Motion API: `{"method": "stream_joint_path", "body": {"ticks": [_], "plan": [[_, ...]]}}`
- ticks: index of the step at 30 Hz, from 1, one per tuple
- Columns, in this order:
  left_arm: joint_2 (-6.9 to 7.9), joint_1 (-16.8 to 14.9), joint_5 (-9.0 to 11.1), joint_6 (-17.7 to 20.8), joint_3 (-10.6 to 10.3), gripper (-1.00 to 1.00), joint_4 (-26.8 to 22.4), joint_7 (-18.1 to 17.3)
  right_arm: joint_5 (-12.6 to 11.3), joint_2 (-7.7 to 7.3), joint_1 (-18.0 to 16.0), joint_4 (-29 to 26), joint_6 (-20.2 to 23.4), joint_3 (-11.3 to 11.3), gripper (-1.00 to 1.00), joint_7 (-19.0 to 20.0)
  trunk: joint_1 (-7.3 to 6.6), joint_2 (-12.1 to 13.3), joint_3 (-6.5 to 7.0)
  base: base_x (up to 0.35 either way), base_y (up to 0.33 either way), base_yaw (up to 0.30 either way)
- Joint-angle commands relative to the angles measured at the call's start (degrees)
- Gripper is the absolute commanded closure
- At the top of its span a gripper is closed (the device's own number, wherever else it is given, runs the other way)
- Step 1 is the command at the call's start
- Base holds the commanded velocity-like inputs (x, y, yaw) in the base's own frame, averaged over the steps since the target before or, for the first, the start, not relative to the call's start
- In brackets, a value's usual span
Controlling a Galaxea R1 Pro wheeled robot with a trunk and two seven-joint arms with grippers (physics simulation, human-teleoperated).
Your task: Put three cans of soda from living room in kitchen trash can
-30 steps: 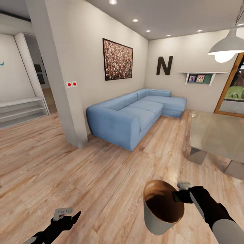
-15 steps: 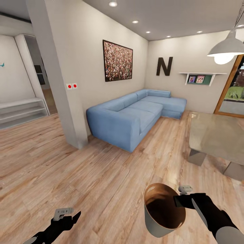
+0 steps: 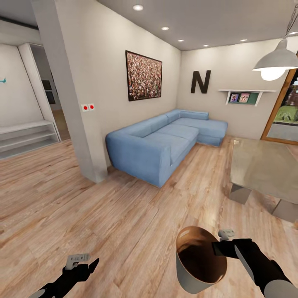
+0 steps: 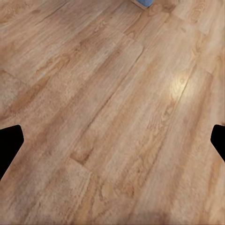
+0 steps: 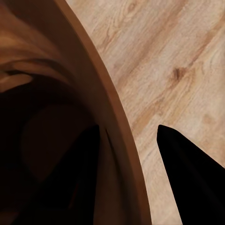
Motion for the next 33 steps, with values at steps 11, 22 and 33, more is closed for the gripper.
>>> {"method": "stream_joint_path", "body": {"ticks": [11,22,33], "plan": [[-0.03,0.0,0.0,0.0,0.0,-1.0,0.0,0.0,-0.5,0.03,0.0,0.0,0.1,0.0,1.0,0.0,-2.42,4.4,1.99,0.0,0.0,0.0],[-0.09,0.0,0.0,0.0,0.0,-1.0,0.0,0.0,-0.5,0.09,0.0,0.0,0.1,0.0,1.0,0.0,-4.84,8.8,3.96,0.0,0.0,0.0],[-0.09,0.0,0.0,0.0,-0.1,-1.0,0.0,0.0,-0.5,0.21,0.0,0.0,0.0,0.1,1.0,0.0,-7.26,13.2,5.94,0.0,0.0,0.0]]}}
